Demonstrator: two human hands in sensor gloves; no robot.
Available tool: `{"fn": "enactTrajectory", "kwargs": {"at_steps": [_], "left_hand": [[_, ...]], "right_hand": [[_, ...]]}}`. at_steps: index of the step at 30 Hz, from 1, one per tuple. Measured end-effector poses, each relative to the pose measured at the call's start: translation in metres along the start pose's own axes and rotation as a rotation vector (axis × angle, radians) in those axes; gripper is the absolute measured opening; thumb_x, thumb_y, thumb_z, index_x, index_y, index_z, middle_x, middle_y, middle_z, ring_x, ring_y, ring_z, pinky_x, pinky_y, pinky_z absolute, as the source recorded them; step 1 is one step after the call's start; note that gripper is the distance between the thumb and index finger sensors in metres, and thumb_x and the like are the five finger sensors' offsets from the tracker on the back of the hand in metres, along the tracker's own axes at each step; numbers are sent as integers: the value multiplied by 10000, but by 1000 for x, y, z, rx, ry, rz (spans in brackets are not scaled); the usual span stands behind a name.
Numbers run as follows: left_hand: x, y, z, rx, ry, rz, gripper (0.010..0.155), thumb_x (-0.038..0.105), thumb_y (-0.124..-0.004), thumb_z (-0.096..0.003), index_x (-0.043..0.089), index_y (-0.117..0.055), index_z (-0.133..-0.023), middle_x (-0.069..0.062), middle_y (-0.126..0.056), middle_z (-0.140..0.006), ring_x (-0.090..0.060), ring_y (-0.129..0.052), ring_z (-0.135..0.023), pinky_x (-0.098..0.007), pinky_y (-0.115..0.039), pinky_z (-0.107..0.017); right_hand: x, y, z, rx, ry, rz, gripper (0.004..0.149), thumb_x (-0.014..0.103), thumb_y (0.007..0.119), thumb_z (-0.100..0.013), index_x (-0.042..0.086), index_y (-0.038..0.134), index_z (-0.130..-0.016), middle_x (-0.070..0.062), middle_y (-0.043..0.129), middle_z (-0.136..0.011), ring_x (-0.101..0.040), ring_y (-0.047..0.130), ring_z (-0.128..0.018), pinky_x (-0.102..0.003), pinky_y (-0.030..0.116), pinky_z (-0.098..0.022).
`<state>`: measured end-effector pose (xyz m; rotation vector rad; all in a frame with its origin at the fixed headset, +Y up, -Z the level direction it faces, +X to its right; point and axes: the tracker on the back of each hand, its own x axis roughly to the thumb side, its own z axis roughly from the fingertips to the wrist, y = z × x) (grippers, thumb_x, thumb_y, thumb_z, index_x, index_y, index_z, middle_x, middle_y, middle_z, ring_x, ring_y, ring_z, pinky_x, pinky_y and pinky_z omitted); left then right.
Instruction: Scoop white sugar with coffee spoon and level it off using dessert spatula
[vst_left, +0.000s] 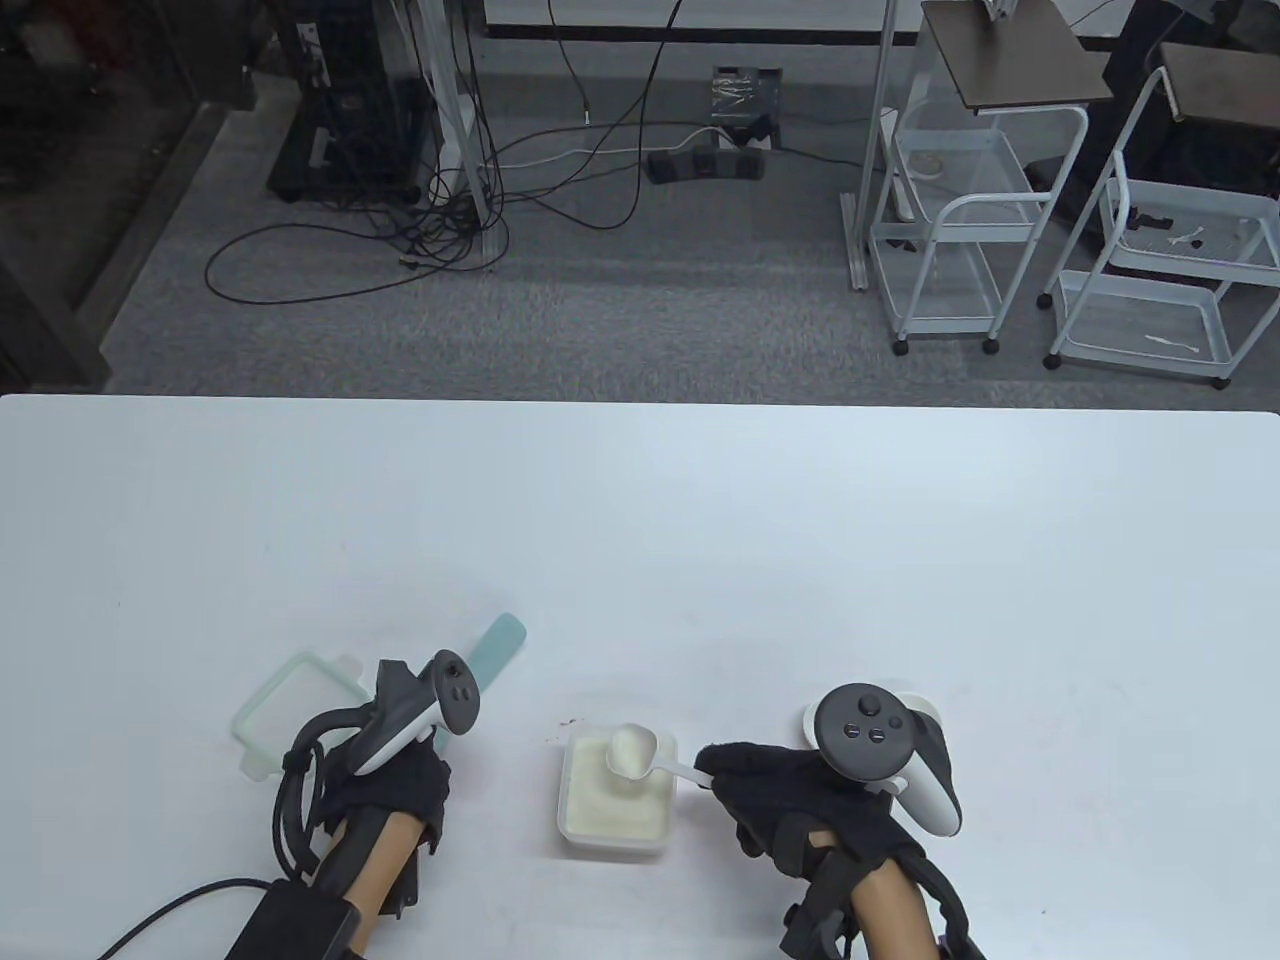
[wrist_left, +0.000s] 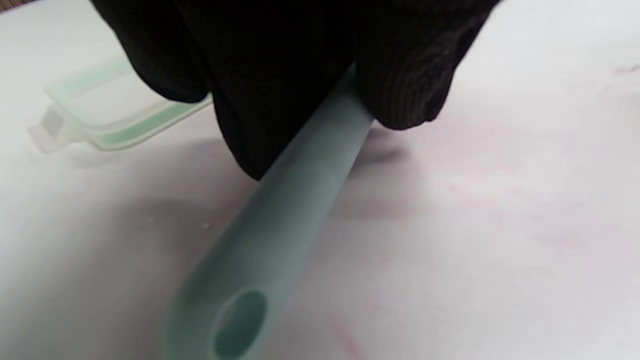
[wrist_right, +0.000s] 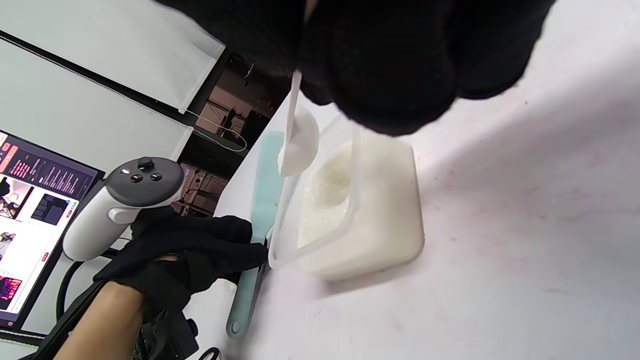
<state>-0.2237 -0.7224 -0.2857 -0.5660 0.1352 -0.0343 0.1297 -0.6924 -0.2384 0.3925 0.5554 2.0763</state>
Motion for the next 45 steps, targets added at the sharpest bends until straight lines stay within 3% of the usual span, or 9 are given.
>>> {"fn": "enactTrajectory", "kwargs": {"at_steps": [8, 11, 17, 29, 45], "left_hand": [[15, 32, 48, -61, -371, 281, 528, 441, -858, -598, 107, -862, -1007, -90, -1009, -860, -190, -1096, -623, -485, -815, -664], [32, 34, 65, -79, -487, 286, 527, 441, -858, -599, 104, -864, -1004, -88, -1010, -856, -187, -1098, -618, -482, -816, -663], [63, 26, 87, -123, -595, 206, 530, 445, -853, -604, 100, -862, -1007, -87, -1009, -855, -181, -1098, -614, -477, -816, -663], [80, 14, 92, -141, -565, 87, 534, 446, -843, -611, 87, -858, -1007, -90, -1009, -847, -175, -1097, -600, -472, -820, -659], [68, 17, 80, -149, -500, 55, 524, 439, -846, -612, 103, -847, -1014, -98, -995, -864, -192, -1089, -621, -486, -806, -667]], "right_hand": [[-4, -4, 1, 1, -18, -101, 428, 174, 718, -597, -37, 756, -968, -167, 885, -644, -228, 972, -402, -566, 821, -528], [-8, -6, 2, -2, -16, -132, 429, 173, 717, -597, -39, 754, -968, -167, 885, -644, -227, 972, -403, -565, 822, -528], [-11, -8, 3, -12, -2, -142, 428, 171, 717, -597, -43, 757, -965, -168, 886, -642, -228, 972, -402, -566, 822, -526], [-11, -8, 2, -2, -3, -151, 430, 167, 717, -595, -57, 758, -960, -170, 888, -638, -227, 974, -399, -565, 823, -524], [-13, -11, 4, 6, -15, -206, 436, 161, 712, -596, -70, 751, -963, -175, 887, -639, -228, 973, -402, -565, 822, -527]]}}
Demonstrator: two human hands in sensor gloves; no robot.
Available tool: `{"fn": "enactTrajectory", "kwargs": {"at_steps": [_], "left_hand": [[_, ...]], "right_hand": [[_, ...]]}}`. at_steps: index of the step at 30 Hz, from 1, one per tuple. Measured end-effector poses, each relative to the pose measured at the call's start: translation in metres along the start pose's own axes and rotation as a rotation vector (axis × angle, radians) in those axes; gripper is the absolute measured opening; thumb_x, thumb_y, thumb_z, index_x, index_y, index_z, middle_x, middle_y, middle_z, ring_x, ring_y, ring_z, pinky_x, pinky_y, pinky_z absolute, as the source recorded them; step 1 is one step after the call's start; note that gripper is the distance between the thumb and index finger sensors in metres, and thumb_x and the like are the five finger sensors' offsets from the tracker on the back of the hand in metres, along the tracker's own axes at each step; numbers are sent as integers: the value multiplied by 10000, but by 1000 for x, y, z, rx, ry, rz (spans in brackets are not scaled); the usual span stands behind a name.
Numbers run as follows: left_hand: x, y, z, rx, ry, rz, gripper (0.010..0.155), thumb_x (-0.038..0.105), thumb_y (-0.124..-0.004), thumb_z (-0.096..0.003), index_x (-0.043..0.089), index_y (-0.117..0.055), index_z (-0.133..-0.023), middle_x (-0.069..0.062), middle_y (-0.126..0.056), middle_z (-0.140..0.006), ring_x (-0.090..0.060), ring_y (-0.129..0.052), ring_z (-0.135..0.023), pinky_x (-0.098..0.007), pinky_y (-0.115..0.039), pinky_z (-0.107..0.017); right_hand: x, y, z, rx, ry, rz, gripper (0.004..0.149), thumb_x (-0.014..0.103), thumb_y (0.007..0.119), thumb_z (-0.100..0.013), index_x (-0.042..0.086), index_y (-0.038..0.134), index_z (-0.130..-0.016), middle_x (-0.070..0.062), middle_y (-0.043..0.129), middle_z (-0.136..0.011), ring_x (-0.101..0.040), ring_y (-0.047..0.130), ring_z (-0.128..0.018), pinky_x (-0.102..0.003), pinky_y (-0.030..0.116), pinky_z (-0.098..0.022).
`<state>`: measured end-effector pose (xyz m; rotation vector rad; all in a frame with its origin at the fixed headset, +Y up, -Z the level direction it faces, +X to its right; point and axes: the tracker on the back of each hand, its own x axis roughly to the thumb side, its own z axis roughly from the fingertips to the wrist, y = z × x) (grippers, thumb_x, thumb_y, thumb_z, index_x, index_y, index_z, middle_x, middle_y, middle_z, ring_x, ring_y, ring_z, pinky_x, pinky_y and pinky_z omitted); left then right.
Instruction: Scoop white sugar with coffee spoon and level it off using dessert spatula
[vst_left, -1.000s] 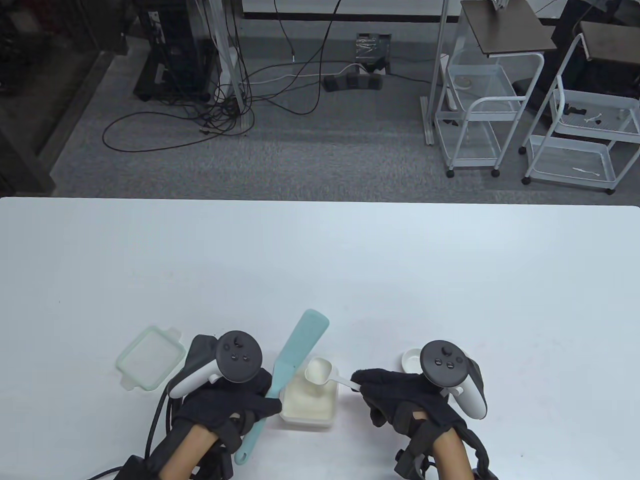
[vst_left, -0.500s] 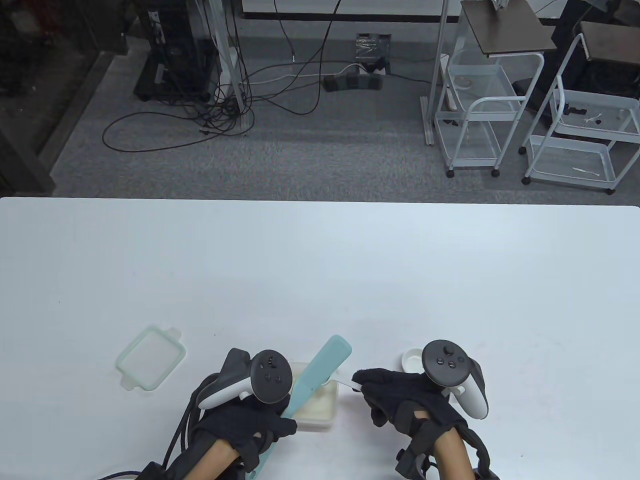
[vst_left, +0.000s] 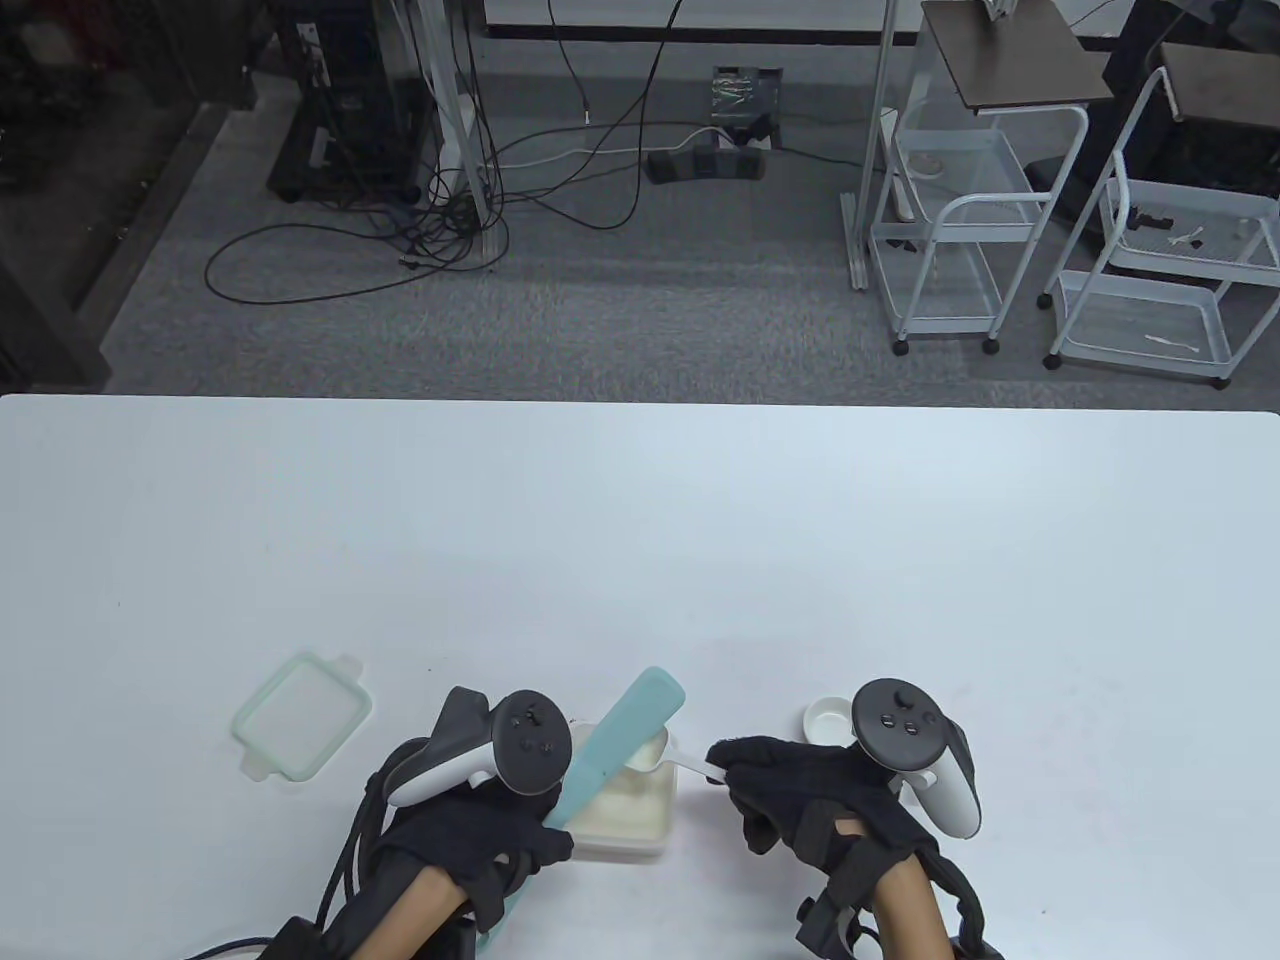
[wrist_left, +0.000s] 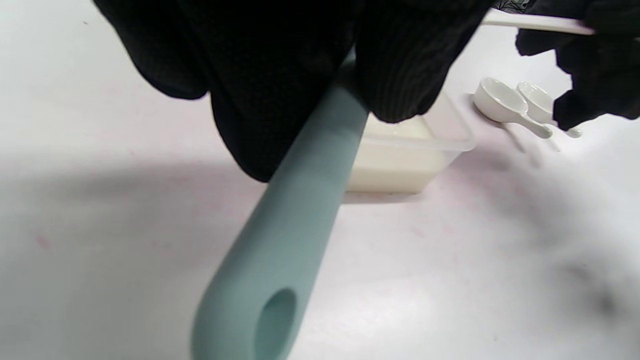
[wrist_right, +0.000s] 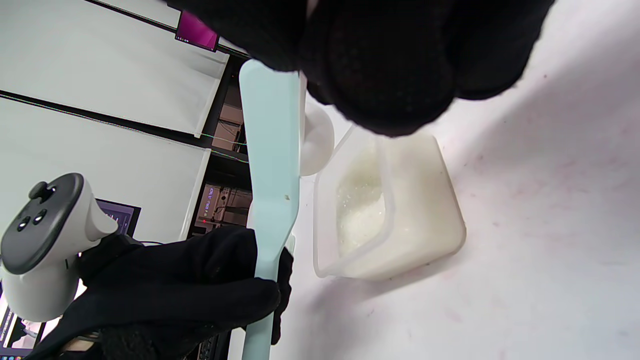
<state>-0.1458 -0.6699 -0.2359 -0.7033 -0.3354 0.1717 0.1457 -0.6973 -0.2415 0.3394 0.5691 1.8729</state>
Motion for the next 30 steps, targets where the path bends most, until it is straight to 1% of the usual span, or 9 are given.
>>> {"fn": "enactTrajectory", "kwargs": {"at_steps": [7, 19, 26, 30], "left_hand": [[-10, 3, -2, -5, 30, 5, 520, 435, -850, -610, 112, -844, -1018, -96, -989, -875, -206, -1081, -636, -503, -792, -675], [-11, 4, 0, -1, 48, -10, 521, 431, -851, -610, 111, -843, -1021, -98, -985, -881, -211, -1076, -645, -513, -785, -679], [-18, 8, 1, 25, 60, 6, 521, 430, -850, -610, 118, -839, -1027, -97, -979, -890, -215, -1069, -660, -525, -775, -686], [-23, 9, 0, 77, 111, -49, 516, 426, -851, -605, 137, -839, -1033, -88, -968, -907, -221, -1056, -687, -546, -761, -694]], "right_hand": [[0, -1, 0, -1, 4, -2, 434, 161, 712, -596, -68, 751, -963, -175, 886, -641, -229, 972, -404, -566, 821, -527], [-2, -2, 1, 4, 25, 3, 433, 159, 714, -596, -67, 752, -964, -179, 887, -640, -234, 973, -402, -571, 818, -526], [-1, -5, 4, 19, 15, -28, 433, 159, 714, -597, -65, 752, -965, -180, 885, -643, -238, 971, -407, -575, 814, -528], [1, -5, 6, 34, -7, -43, 433, 161, 715, -597, -63, 753, -966, -180, 885, -644, -240, 971, -409, -577, 813, -529]]}}
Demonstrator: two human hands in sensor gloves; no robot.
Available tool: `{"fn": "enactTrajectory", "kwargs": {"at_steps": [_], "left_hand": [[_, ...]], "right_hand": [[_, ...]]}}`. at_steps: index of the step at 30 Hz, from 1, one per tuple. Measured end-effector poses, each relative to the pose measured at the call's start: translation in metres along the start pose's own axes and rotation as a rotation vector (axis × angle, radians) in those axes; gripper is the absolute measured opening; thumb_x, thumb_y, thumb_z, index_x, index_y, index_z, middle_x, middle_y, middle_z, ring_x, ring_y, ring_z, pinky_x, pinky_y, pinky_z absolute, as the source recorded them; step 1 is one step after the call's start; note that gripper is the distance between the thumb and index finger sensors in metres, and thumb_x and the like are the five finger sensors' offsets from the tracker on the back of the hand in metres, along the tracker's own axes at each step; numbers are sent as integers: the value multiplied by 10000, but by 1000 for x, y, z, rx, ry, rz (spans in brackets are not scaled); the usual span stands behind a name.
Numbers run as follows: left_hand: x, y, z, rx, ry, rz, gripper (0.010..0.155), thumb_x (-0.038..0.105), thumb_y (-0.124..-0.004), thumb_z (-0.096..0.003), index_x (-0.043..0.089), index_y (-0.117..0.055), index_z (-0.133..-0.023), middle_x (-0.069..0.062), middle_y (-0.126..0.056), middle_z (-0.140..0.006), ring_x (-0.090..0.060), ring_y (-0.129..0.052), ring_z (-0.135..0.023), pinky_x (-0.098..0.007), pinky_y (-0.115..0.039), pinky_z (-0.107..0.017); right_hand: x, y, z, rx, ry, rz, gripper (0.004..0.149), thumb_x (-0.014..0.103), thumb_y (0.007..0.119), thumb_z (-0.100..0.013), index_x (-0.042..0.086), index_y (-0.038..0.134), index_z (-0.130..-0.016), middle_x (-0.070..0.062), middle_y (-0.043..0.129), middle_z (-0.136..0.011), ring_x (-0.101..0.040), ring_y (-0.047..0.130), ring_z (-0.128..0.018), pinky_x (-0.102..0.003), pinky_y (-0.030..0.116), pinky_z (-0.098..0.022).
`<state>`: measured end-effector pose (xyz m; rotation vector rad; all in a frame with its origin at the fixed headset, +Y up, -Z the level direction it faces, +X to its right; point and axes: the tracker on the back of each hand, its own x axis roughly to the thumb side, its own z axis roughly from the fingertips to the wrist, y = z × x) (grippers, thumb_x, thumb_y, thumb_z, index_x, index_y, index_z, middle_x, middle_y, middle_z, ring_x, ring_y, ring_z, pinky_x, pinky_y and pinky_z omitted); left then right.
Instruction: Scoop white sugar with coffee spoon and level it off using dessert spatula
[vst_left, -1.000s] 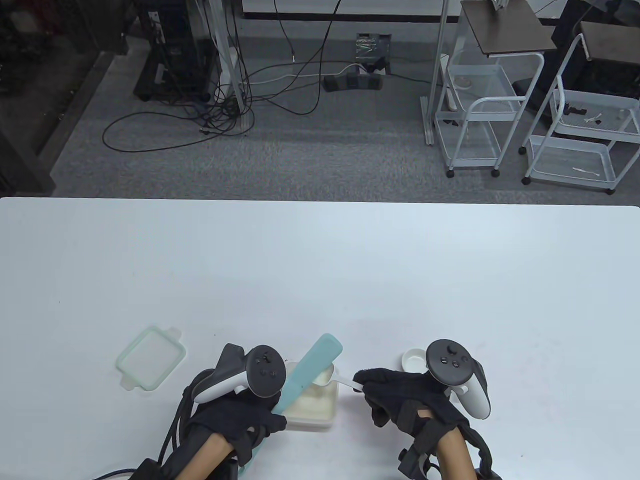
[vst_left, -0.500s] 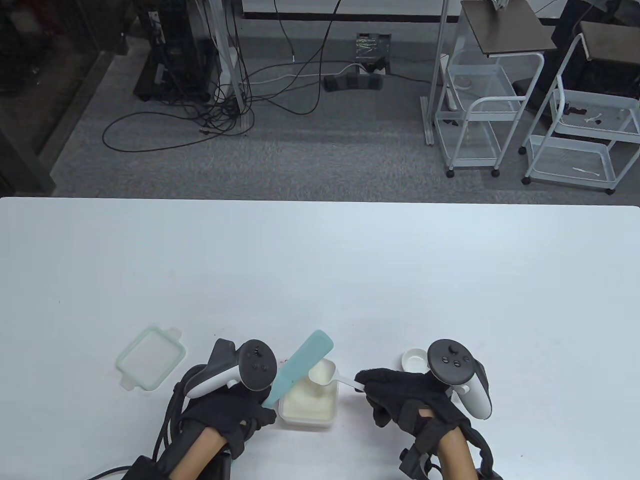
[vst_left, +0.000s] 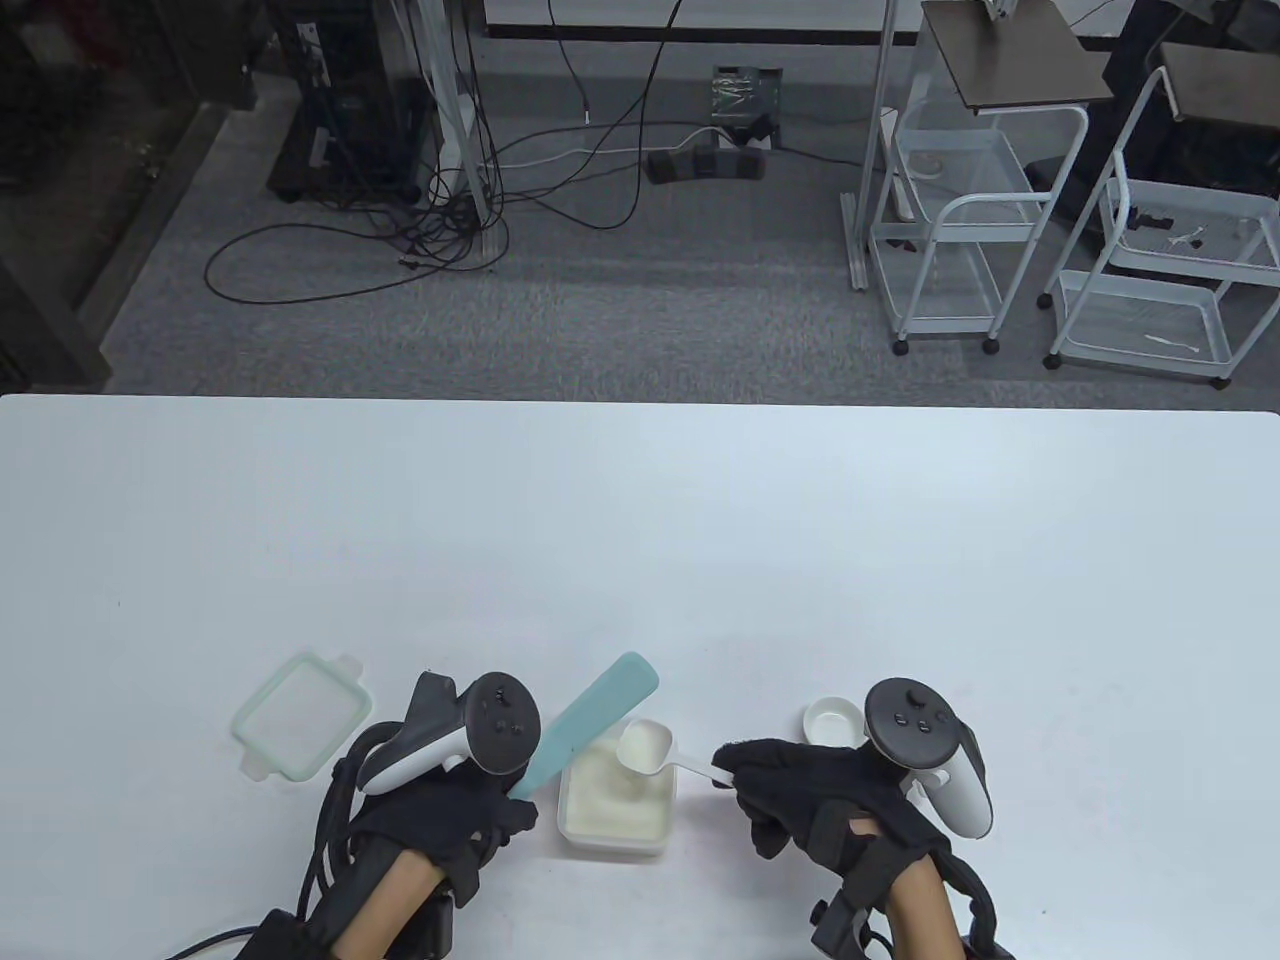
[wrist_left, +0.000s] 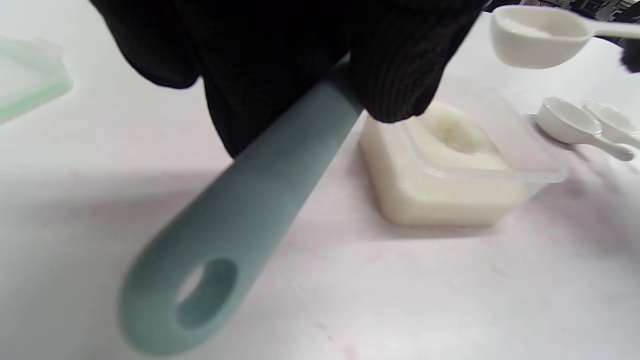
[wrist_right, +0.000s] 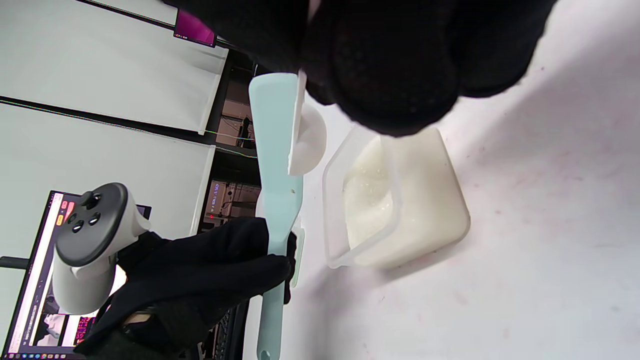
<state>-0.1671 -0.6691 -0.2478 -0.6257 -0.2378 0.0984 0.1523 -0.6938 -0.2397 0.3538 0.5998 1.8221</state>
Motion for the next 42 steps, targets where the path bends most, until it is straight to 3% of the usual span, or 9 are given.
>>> {"fn": "enactTrajectory", "kwargs": {"at_steps": [6, 8, 12, 14, 15, 22, 27, 37, 42], "left_hand": [[1, 0, -1, 15, -14, -29, 512, 424, -861, -596, 170, -850, -1041, -72, -966, -921, -231, -1047, -709, -562, -749, -700], [6, -5, -4, -45, 12, -127, 518, 422, -873, -592, 152, -877, -1034, -81, -985, -890, -232, -1055, -664, -528, -771, -683], [12, 1, 2, 113, -13, -160, 531, 436, -875, -588, 165, -881, -1044, -59, -992, -875, -215, -1049, -654, -530, -772, -683], [14, -4, 0, 15, 21, -195, 534, 428, -879, -586, 163, -884, -1049, -67, -997, -873, -222, -1053, -655, -533, -771, -682], [14, -5, -1, 23, 22, -239, 519, 435, -887, -575, 193, -901, -1033, -53, -1005, -871, -216, -1071, -650, -525, -786, -676], [8, 5, 6, 123, -22, -98, 537, 435, -881, -584, 177, -882, -1055, -53, -993, -881, -215, -1052, -666, -569, -751, -694], [-10, 7, 0, 214, 82, -101, 548, 436, -864, -591, 148, -871, -1058, -57, -999, -871, -205, -1058, -652, -571, -755, -692], [-41, -1, -21, 273, 286, -159, 551, 439, -850, -602, 107, -864, -1042, -58, -992, -870, -176, -1071, -623, -562, -765, -687], [-46, -12, -35, 221, 346, -181, 553, 448, -839, -608, 83, -857, -1024, -65, -974, -866, -158, -1078, -606, -543, -775, -685]], "right_hand": [[2, 1, 0, 32, -28, -21, 432, 162, 715, -599, -60, 752, -969, -178, 884, -646, -238, 972, -410, -576, 812, -531], [2, 2, -1, 43, -33, -23, 432, 163, 714, -600, -58, 752, -970, -177, 884, -647, -238, 971, -411, -575, 812, -532], [2, 3, -1, 48, -38, -20, 433, 164, 714, -600, -56, 750, -971, -177, 885, -647, -237, 972, -411, -574, 813, -532], [3, 3, -1, 47, -43, -20, 433, 164, 714, -600, -57, 751, -970, -177, 884, -647, -237, 971, -411, -574, 814, -531], [3, 3, -1, 49, -45, -20, 433, 164, 714, -600, -58, 751, -970, -177, 884, -647, -237, 972, -411, -574, 813, -532], [3, 3, -1, 48, -53, -24, 432, 164, 714, -600, -56, 751, -971, -177, 883, -648, -237, 971, -412, -574, 812, -532], [3, 3, -1, 37, -60, -28, 433, 165, 713, -601, -54, 749, -972, -176, 882, -650, -237, 971, -413, -575, 812, -532], [3, 3, -1, 27, -49, -14, 434, 166, 713, -601, -53, 747, -974, -175, 881, -652, -236, 970, -416, -574, 810, -534], [2, 3, -1, 23, -42, -9, 434, 166, 712, -601, -53, 746, -974, -176, 881, -652, -238, 970, -416, -576, 810, -533]]}}
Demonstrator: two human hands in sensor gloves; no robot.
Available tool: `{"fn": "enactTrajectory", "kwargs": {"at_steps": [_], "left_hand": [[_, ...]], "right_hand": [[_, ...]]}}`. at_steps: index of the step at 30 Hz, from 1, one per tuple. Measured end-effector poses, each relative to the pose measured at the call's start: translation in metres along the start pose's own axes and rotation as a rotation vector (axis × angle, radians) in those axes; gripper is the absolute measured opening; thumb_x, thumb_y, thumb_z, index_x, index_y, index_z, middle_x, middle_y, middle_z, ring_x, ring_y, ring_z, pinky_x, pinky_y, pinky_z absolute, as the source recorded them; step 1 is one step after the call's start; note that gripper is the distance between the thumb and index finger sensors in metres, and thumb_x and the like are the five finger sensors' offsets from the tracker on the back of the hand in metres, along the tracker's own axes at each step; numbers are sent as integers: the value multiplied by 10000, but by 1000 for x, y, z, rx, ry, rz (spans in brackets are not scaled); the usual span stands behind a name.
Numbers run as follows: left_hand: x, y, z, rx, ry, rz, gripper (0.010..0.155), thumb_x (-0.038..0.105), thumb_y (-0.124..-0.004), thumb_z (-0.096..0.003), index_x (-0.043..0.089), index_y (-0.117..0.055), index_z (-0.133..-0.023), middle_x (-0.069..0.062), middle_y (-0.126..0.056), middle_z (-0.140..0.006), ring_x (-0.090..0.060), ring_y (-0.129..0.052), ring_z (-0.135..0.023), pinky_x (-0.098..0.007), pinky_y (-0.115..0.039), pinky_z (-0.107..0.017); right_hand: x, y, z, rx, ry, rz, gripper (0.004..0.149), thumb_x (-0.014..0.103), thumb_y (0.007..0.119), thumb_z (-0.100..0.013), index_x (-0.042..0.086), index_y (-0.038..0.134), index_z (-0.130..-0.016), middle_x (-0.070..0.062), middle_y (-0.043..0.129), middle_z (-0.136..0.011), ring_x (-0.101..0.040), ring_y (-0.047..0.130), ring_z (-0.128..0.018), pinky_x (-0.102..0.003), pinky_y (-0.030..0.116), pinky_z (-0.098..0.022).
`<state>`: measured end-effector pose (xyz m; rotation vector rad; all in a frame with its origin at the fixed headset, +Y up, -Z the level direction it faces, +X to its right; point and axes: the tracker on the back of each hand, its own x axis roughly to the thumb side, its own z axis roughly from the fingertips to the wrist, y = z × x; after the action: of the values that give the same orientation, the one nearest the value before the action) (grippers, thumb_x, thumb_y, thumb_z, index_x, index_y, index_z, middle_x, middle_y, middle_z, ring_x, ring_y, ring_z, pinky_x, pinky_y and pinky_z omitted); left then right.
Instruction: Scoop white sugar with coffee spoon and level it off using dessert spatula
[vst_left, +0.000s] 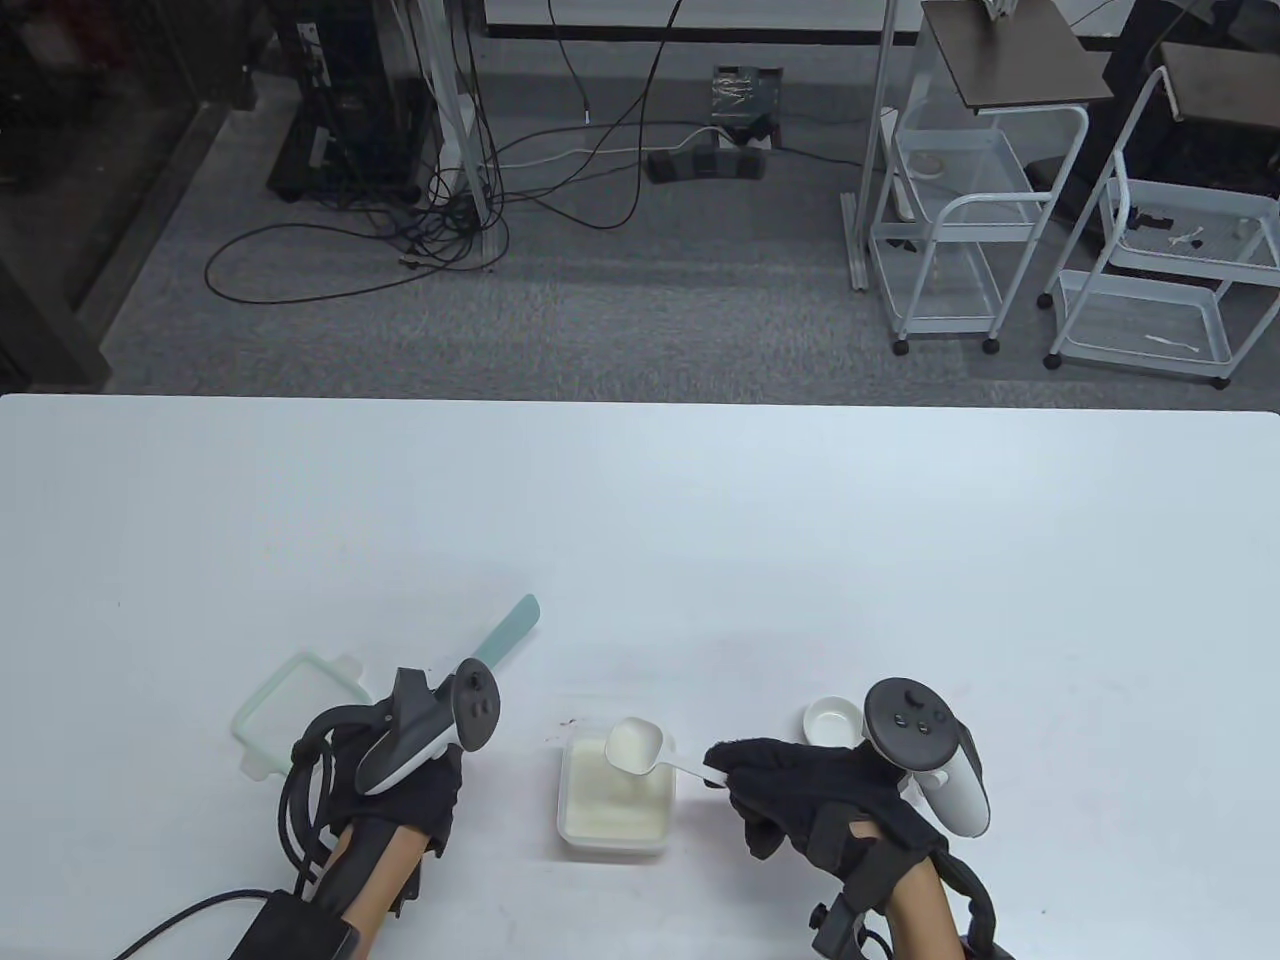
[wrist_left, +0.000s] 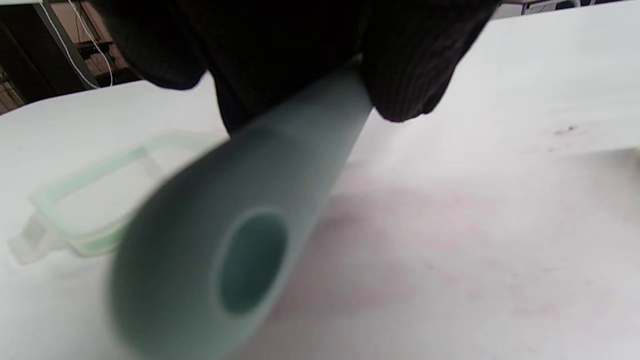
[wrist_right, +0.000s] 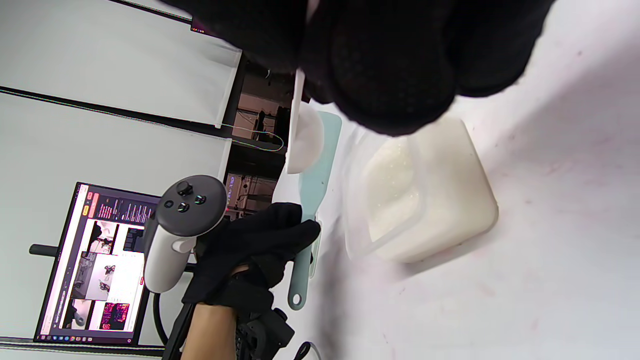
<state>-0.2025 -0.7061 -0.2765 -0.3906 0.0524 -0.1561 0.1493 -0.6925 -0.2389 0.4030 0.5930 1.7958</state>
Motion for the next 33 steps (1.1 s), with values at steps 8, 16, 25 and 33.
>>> {"fn": "enactTrajectory", "kwargs": {"at_steps": [8, 16, 25, 33], "left_hand": [[11, -18, -8, -100, 18, -23, 574, 474, -825, -610, 75, -845, -1021, -70, -965, -865, -152, -1076, -600, -528, -786, -676], [18, -20, -6, -107, 21, -65, 578, 472, -823, -613, 75, -833, -1032, -75, -959, -877, -157, -1068, -610, -540, -777, -681], [15, -11, 3, -77, -45, 19, 965, 629, -690, -600, -2, -369, -1255, -320, -563, -1205, -493, -776, -988, -708, -602, -727], [27, 4, 18, 203, -359, 68, 1058, 673, -623, -569, -6, -182, -1251, -408, -185, -1248, -711, -365, -1067, -850, -367, -673]], "right_hand": [[0, 0, 0, -3, 9, 11, 434, 164, 713, -602, -51, 743, -978, -179, 877, -659, -242, 968, -423, -580, 805, -537], [0, 0, -1, 12, 17, 18, 437, 157, 715, -601, -53, 733, -984, -185, 870, -669, -252, 966, -431, -589, 796, -544], [0, 1, -1, 17, 23, 19, 438, 157, 715, -602, -53, 732, -985, -186, 870, -668, -253, 965, -433, -589, 795, -543], [0, 2, -1, 27, 30, 26, 438, 156, 715, -602, -53, 732, -986, -187, 869, -672, -255, 964, -437, -591, 793, -546]]}}
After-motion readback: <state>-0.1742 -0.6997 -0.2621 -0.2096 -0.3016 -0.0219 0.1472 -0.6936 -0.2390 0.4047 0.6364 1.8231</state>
